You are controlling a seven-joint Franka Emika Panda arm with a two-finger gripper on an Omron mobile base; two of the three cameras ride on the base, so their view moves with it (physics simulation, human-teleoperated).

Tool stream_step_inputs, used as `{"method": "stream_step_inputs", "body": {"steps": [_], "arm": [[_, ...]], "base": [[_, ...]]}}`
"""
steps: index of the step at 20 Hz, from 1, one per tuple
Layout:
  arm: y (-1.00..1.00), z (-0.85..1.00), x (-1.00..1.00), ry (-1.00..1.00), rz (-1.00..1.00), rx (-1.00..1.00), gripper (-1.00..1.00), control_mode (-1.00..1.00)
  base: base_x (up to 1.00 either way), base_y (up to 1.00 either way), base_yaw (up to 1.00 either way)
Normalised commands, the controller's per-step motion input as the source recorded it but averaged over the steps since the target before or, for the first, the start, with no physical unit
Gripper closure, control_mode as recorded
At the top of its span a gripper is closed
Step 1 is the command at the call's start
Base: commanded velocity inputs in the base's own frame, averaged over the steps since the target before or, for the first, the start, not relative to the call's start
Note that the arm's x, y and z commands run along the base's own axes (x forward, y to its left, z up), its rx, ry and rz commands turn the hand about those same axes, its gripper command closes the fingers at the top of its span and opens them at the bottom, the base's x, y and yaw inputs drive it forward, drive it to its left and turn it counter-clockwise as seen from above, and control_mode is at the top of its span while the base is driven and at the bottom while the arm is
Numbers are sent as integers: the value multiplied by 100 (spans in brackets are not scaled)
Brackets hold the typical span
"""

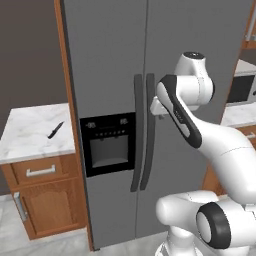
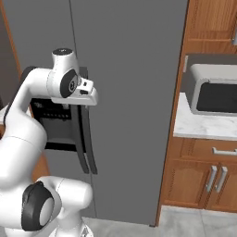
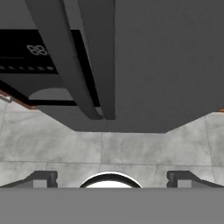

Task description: Retrieve the butter from the fridge and place it on a plate on the dining table. Then retrieve the butter knife by the fridge and place it near the plate.

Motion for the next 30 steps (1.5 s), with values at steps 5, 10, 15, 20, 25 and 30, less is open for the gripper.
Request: {"method": "stream_step_inputs", "body": {"steps": [5, 10, 15, 20, 25, 30], "arm": [[0, 0, 0, 0, 0, 0, -100, 100], [0, 0, 0, 0, 0, 0, -100, 100], [0, 0, 0, 0, 0, 0, -100, 100], [0, 0, 0, 0, 0, 0, -100, 100], [0, -4, 5, -2, 0, 1, -100, -100], [7, -27, 15, -36, 1, 7, -100, -100]], "base": [[-6, 15, 0], [-31, 0, 0], [-56, 0, 0], [-21, 0, 0], [0, 0, 0], [0, 0, 0]]}}
